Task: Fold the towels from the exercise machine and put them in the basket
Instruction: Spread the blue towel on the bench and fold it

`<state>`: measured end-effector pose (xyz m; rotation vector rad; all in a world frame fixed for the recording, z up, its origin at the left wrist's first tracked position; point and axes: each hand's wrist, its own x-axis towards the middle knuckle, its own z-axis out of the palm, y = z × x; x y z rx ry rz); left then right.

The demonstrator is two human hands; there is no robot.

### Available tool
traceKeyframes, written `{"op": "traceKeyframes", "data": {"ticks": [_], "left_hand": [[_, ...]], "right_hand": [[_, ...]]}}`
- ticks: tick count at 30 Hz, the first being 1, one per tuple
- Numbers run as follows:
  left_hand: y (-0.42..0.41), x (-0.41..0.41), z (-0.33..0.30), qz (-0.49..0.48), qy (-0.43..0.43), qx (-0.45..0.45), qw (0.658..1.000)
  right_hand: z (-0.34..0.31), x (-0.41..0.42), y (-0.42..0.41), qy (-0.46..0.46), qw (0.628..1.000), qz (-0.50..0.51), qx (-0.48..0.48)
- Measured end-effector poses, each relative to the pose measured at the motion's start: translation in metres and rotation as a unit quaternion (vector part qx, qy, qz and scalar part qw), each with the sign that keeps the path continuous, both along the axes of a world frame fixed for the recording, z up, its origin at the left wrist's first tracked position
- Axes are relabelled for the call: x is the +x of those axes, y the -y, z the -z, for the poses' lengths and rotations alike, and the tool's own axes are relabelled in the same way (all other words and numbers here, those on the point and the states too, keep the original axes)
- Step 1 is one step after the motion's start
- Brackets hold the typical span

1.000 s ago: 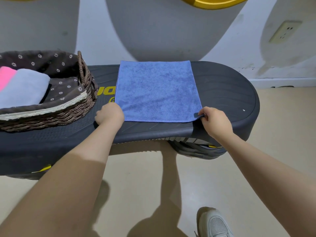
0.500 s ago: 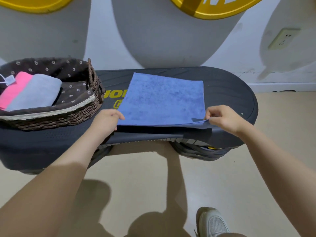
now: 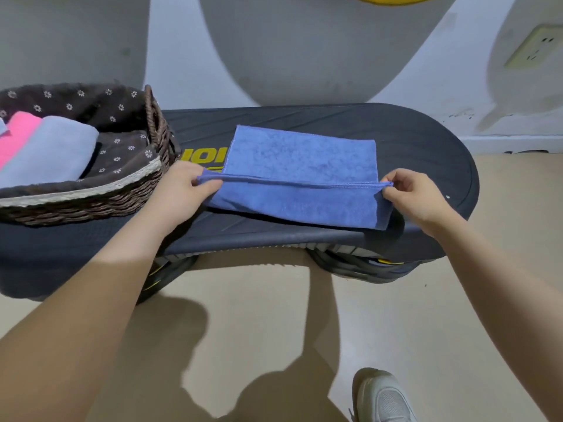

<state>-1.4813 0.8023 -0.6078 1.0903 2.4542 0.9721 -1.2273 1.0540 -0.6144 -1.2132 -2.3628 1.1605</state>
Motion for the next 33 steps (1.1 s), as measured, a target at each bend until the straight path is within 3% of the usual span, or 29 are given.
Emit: {"op": "traceKeyframes", "data": {"ticks": [2, 5, 12, 16, 21, 27, 30, 31, 33], "left_hand": [[-0.014, -0.003, 0.000, -0.026, 0.083, 0.074, 0.993], [-0.040, -0.010, 0.000, -0.093, 0.229, 0.149, 0.958], [-0.106, -0.043, 0.005, -0.179, 0.242, 0.130, 0.945], [-0.135, -0.059, 0.018, -0.223, 0.141, 0.047, 0.964], [-0.153, -0.062, 0.034, -0.244, 0.013, -0.062, 0.968], [-0.154, -0.060, 0.050, -0.193, -0.130, -0.082, 0.969], [-0.158, -0.055, 0.048, -0.188, -0.142, -0.111, 0.966], [-0.159, -0.053, 0.047, -0.187, -0.138, -0.121, 0.965], [-0.162, -0.043, 0.042, -0.160, -0.213, -0.150, 0.952]], "right_hand": [[-0.004, -0.006, -0.011, 0.016, 0.999, -0.011, 0.033], [-0.004, -0.015, -0.031, 0.010, 0.999, -0.027, 0.032], [0.009, -0.051, -0.070, -0.008, 0.999, 0.038, 0.012], [0.020, -0.068, -0.088, 0.028, 0.997, 0.066, -0.024], [0.022, -0.085, -0.101, 0.128, 0.986, 0.043, 0.096], [0.030, -0.093, -0.109, 0.188, 0.972, 0.033, 0.138], [0.027, -0.098, -0.100, 0.235, 0.958, 0.058, 0.153], [0.026, -0.100, -0.096, 0.249, 0.950, 0.064, 0.176], [0.027, -0.104, -0.084, 0.237, 0.925, 0.058, 0.291]]}}
